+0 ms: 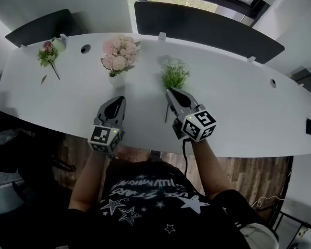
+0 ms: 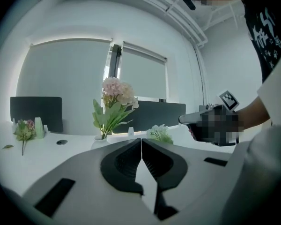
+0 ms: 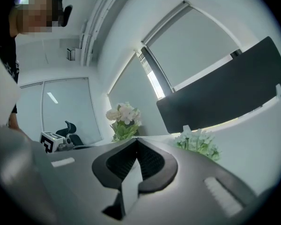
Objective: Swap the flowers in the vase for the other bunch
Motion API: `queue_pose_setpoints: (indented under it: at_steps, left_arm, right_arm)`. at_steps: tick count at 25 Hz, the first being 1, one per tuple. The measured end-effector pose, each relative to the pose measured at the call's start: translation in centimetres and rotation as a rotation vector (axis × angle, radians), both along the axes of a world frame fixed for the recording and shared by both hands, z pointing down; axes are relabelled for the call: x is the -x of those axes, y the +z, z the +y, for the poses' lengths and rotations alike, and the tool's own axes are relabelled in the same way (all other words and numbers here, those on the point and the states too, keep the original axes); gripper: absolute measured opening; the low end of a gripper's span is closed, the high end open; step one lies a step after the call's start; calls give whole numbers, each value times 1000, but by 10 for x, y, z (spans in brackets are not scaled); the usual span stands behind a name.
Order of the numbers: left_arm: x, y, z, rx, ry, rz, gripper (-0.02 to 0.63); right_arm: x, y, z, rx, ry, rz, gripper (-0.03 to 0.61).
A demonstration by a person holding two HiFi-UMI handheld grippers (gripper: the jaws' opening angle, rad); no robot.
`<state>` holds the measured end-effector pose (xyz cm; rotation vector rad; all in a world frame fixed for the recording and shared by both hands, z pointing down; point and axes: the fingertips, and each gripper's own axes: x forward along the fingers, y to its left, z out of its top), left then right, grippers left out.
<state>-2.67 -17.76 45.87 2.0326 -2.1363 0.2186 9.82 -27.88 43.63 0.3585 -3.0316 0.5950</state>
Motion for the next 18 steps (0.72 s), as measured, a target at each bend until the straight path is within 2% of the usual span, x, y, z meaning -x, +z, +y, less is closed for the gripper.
queue_pose_setpoints:
  at_steps: [9, 18]
  left_arm:
    - [-5, -18, 2, -61, 22, 35, 11]
    - [-4, -29, 60, -101, 57, 30, 11]
  right_arm:
    - [-2, -13, 20, -51, 17, 6, 2]
    - [1, -22, 86, -85, 45, 28, 2]
